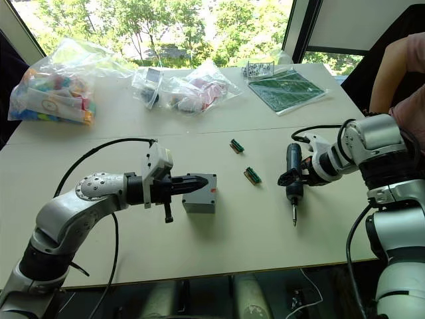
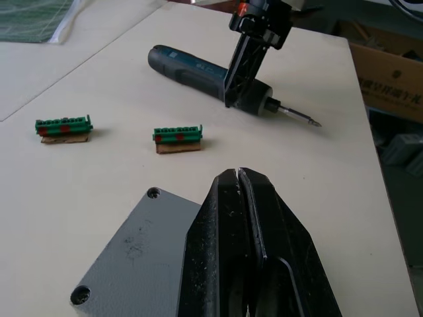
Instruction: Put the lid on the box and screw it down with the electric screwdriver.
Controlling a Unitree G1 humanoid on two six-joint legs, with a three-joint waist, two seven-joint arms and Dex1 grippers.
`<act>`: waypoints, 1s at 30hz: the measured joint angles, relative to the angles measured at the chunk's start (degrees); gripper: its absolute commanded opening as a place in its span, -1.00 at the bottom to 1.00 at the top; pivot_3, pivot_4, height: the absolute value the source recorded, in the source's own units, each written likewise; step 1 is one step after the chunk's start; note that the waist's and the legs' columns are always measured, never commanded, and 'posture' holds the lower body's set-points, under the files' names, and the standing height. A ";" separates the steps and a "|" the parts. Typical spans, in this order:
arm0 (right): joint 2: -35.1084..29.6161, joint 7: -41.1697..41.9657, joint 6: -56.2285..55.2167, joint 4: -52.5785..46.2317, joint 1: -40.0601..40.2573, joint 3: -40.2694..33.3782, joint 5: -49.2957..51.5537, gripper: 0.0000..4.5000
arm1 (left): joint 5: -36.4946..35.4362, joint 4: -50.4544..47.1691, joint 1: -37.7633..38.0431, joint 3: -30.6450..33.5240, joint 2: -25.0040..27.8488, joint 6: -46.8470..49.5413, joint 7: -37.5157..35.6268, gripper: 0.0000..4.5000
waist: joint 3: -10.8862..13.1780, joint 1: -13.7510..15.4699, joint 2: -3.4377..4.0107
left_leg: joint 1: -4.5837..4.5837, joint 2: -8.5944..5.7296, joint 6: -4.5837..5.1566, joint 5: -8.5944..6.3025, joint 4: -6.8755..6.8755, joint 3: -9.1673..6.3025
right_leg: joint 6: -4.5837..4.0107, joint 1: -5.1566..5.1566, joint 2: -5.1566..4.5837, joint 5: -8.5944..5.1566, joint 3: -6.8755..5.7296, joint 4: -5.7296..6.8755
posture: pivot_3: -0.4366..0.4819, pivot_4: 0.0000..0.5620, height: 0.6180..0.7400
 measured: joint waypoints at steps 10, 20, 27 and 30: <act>-3.72 6.68 -2.11 -9.26 3.14 6.25 -4.13 -0.17 | -0.17 -1.89 2.48 0.64 0.20 1.00 1.78 -1.00 | -0.04 0.17 -0.05 | 0.04 0.00 0.00 0.00 0.00 -0.10 | 0.12 0.06 0.01 -0.09 -0.10 0.01 | -0.05 -0.47 1.00; 3.82 -0.25 -12.98 9.08 -3.64 -10.63 -11.44 -0.17 | -0.17 5.36 -0.87 1.40 1.38 -0.62 -2.91 -1.00 | 0.06 -0.43 0.10 | -0.08 -0.02 0.00 0.00 0.02 0.04 | 0.09 -0.11 0.00 0.08 -0.01 0.01 | -0.05 -0.47 1.00; 12.98 -2.33 -23.76 -6.07 1.76 -40.29 -2.24 -0.17 | -1.76 11.09 -4.86 3.58 1.77 -0.48 -7.03 -1.00 | 0.02 -0.34 0.03 | -0.37 0.16 0.25 -0.14 -0.18 -0.21 | 0.29 -0.30 0.23 0.16 -0.15 -0.01 | -0.05 -0.47 1.00; 23.60 -3.02 -28.81 -21.92 10.65 -49.05 6.94 -0.17 | -1.81 12.80 -6.79 3.41 3.45 -0.23 -9.38 -1.00 | 0.01 -0.16 0.15 | -0.90 0.19 0.26 -0.15 -0.13 -0.25 | 0.30 -0.88 0.22 0.17 -0.18 0.14 | -0.05 -0.47 1.00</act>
